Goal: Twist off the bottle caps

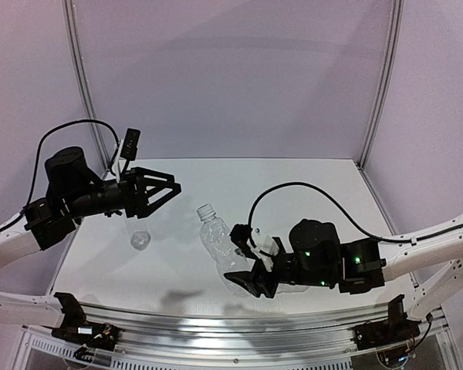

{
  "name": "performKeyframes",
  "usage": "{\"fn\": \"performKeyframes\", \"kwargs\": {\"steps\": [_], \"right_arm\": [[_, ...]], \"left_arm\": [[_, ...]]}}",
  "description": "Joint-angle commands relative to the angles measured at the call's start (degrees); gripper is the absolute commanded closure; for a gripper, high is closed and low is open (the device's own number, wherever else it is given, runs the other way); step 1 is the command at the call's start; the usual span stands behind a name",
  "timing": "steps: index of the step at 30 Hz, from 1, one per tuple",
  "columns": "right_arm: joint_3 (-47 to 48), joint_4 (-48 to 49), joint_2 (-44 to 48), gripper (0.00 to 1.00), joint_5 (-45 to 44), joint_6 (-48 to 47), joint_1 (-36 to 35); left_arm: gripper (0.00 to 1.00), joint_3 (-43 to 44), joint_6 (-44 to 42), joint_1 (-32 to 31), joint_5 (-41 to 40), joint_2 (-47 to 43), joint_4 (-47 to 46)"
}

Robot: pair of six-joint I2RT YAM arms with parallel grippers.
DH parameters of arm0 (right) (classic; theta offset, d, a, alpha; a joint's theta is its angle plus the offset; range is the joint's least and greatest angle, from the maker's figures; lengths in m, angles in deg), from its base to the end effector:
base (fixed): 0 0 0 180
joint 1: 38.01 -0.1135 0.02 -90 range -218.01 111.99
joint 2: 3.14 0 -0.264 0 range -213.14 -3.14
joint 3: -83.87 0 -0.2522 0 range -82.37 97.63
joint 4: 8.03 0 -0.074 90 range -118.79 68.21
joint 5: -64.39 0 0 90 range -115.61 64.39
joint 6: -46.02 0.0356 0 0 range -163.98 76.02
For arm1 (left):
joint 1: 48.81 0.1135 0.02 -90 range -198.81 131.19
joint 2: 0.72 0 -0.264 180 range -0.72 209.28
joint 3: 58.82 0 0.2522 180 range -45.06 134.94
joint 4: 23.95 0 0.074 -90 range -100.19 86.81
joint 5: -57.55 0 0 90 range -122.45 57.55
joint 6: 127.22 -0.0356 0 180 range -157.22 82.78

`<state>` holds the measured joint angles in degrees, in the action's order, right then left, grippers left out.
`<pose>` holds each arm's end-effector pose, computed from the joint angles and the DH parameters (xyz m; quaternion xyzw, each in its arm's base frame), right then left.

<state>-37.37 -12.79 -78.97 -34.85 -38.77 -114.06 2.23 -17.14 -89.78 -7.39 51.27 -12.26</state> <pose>0.0773 0.2876 0.2549 -0.4417 0.6989 0.3131 0.4674 0.1507 -0.1508 0.3563 0.2753 0.6671 -0.4776 0.5011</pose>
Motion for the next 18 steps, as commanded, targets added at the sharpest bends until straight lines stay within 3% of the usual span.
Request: {"fn": "performKeyframes", "kwargs": {"steps": [1, 10, 18], "right_arm": [[0.4, 4.9, -0.3, 0.59, -3.5, -4.6, -2.4], [0.1, 5.7, 0.5, 0.6, -6.5, -6.7, -4.3], [-0.2, 5.6, 2.1, 0.61, -6.5, -6.8, -4.6]], "left_arm": [[0.23, 1.5, 4.6, -0.2, 14.2, 3.8, -8.0], [0.33, 3.3, 5.8, -1.6, 20.1, 8.8, -10.4], [0.43, 4.7, 4.7, -2.9, 20.5, 10.5, -9.5]]}}
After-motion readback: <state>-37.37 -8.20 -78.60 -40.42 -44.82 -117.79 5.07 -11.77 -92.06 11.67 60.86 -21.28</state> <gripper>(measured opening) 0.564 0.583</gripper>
